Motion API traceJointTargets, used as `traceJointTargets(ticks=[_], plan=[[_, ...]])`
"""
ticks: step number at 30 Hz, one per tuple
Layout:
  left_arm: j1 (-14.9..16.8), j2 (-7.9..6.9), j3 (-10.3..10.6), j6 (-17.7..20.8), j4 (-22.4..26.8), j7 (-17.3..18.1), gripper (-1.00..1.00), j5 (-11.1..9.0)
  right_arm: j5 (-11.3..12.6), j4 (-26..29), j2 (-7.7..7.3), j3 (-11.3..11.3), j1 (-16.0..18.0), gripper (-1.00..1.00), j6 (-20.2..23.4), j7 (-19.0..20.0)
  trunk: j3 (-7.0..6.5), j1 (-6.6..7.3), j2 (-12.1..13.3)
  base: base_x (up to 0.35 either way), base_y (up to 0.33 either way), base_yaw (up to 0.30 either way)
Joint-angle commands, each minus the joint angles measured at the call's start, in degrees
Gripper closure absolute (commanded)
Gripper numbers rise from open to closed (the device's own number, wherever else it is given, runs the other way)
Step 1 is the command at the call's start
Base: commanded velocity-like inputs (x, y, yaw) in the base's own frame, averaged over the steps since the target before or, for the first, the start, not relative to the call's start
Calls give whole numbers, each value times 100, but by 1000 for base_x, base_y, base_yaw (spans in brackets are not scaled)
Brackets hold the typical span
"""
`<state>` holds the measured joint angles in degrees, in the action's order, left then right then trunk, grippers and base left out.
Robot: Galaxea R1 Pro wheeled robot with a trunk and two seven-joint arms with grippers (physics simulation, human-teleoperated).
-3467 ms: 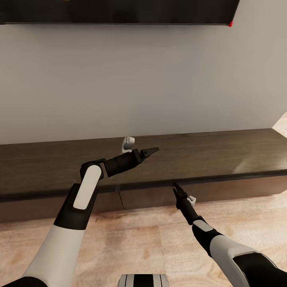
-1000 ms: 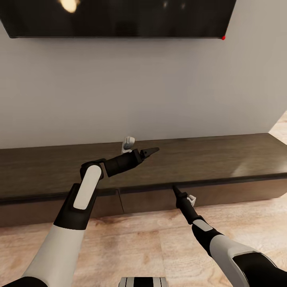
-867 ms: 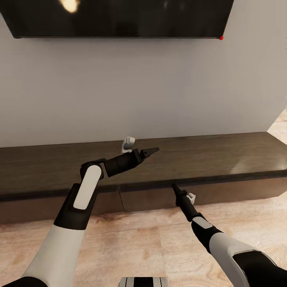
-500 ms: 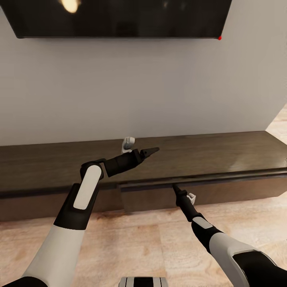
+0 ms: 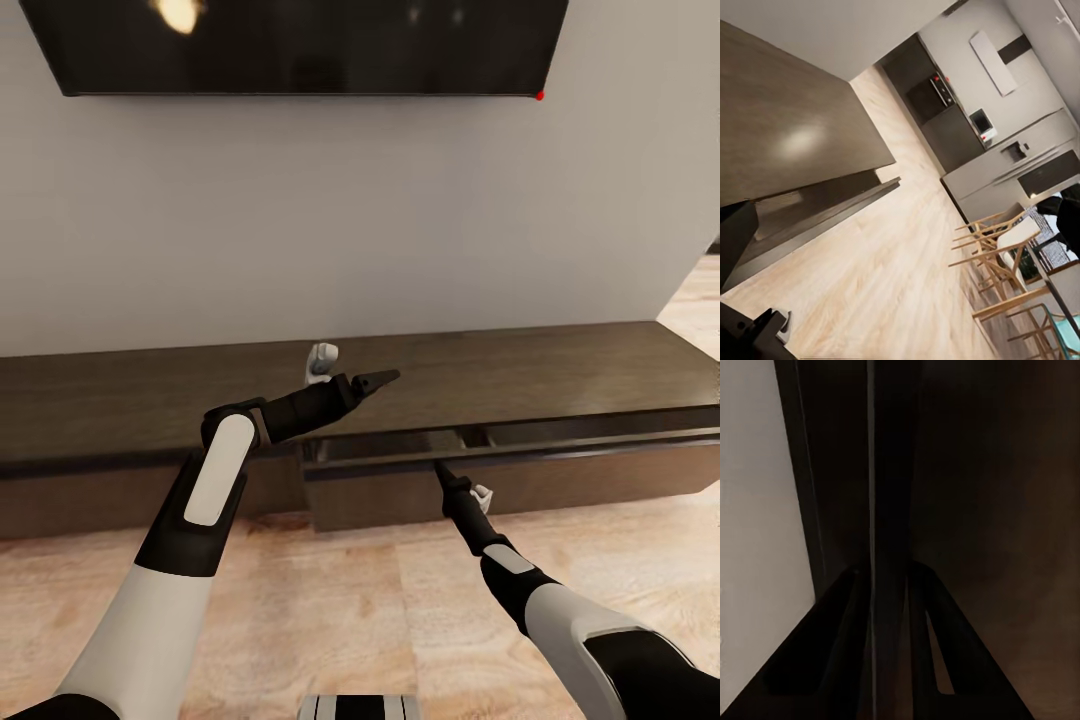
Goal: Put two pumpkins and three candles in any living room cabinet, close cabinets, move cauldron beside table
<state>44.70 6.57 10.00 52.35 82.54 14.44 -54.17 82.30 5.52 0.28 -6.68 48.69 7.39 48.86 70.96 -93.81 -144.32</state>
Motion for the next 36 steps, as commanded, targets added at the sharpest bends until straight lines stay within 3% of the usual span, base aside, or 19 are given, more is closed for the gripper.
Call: traceJointTargets(ticks=[1, 22, 36], plan=[[4, 3, -6, 21, -1, 32, -100, 29, 32, -112, -1, -166, 0, 100, 35, 15, 5, 2, -1, -137, 0, 0], [4, 2, -6, 21, -1, 24, -100, 30, 32, -112, 1, -175, 0, 100, 41, 10, 5, 2, -1, -137, 0, 0], [4, 8, -6, 21, -1, 22, -100, 30, 32, -112, -1, -183, 0, 100, 37, 12, 5, 2, -1, -46, 0, 0]])
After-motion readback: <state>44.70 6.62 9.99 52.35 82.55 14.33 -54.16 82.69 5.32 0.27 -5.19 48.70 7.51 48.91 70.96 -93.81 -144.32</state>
